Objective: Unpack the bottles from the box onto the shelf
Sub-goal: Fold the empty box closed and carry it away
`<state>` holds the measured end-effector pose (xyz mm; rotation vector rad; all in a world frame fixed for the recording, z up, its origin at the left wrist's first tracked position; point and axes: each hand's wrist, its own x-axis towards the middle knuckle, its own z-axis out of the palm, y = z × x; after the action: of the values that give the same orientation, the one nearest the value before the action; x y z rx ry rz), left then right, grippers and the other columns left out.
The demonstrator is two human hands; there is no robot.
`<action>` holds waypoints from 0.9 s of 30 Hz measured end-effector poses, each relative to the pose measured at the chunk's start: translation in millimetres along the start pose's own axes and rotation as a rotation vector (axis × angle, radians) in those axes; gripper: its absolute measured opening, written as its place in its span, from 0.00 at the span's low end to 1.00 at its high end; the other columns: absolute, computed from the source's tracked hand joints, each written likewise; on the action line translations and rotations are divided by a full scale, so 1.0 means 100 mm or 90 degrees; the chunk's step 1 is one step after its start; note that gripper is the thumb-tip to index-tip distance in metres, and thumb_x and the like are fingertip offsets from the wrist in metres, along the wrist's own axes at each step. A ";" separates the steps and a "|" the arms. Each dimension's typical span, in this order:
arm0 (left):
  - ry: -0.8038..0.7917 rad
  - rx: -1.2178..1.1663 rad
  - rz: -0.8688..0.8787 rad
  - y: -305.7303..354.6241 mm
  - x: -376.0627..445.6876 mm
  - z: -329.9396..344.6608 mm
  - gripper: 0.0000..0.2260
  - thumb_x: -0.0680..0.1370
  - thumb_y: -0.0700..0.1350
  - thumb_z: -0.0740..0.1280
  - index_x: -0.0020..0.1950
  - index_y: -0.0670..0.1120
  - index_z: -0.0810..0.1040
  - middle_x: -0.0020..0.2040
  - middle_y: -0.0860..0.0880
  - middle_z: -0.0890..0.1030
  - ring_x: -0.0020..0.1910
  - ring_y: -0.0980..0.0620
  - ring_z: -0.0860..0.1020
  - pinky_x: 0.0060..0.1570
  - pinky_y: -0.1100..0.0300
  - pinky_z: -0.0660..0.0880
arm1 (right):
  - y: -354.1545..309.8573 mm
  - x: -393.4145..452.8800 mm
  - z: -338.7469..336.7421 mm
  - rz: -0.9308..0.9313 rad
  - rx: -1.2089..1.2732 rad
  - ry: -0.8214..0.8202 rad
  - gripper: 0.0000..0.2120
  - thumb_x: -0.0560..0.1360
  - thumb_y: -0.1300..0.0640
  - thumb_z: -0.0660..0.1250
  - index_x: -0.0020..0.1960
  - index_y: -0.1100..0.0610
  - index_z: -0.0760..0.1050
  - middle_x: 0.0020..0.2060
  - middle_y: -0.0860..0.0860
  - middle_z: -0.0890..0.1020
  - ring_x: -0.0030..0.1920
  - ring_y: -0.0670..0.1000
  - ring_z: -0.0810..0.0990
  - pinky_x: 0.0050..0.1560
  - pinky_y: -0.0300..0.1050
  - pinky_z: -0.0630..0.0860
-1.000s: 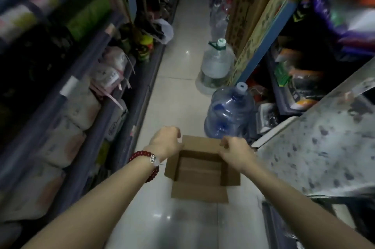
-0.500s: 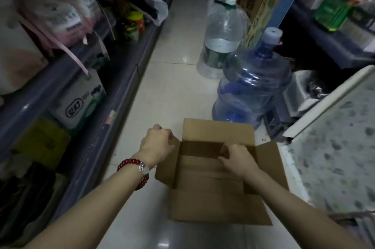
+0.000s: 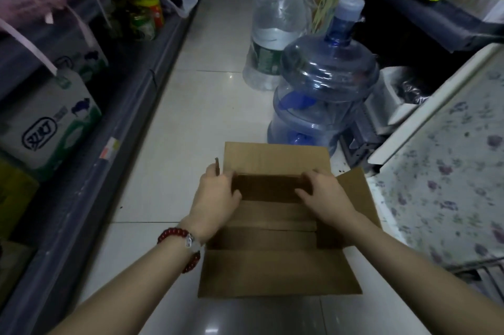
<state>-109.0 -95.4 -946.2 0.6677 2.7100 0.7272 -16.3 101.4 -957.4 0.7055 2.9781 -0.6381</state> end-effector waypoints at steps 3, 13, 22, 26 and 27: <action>-0.053 -0.044 0.070 0.14 -0.05 0.27 0.21 0.78 0.49 0.63 0.71 0.50 0.67 0.75 0.48 0.61 0.70 0.50 0.67 0.67 0.60 0.65 | 0.25 0.00 -0.12 -0.013 -0.047 0.104 0.17 0.75 0.50 0.66 0.60 0.56 0.75 0.59 0.53 0.76 0.61 0.54 0.74 0.61 0.46 0.71; -0.166 -0.134 0.030 0.13 -0.12 0.68 0.26 0.80 0.58 0.54 0.77 0.54 0.54 0.79 0.52 0.53 0.77 0.53 0.54 0.73 0.55 0.54 | 0.83 -0.29 0.11 0.167 0.109 0.148 0.33 0.77 0.41 0.59 0.76 0.54 0.55 0.76 0.57 0.59 0.75 0.58 0.61 0.72 0.54 0.64; -0.152 -0.222 0.031 -0.04 -0.06 0.59 0.21 0.80 0.41 0.60 0.72 0.53 0.64 0.70 0.53 0.69 0.65 0.56 0.69 0.57 0.67 0.67 | 0.05 -0.21 0.41 0.066 0.347 -0.041 0.26 0.80 0.43 0.55 0.75 0.49 0.57 0.72 0.48 0.67 0.71 0.49 0.66 0.71 0.49 0.64; -0.159 -0.219 0.054 -0.16 -0.01 0.53 0.21 0.79 0.36 0.59 0.69 0.54 0.68 0.68 0.53 0.71 0.67 0.55 0.69 0.59 0.67 0.67 | 0.11 -0.23 0.76 0.088 0.228 -0.076 0.27 0.80 0.40 0.50 0.76 0.48 0.54 0.77 0.50 0.56 0.78 0.52 0.51 0.77 0.53 0.51; -0.162 -0.215 0.056 -0.18 0.01 0.51 0.21 0.79 0.35 0.59 0.68 0.54 0.69 0.67 0.53 0.71 0.67 0.55 0.70 0.61 0.66 0.67 | 0.12 -0.23 0.80 0.088 0.213 -0.076 0.27 0.80 0.41 0.49 0.77 0.48 0.54 0.78 0.50 0.54 0.78 0.52 0.48 0.77 0.52 0.48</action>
<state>-98.5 -88.3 -998.8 0.7407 2.2693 1.0150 2.9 70.0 -1033.2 0.8470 2.7119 -1.1390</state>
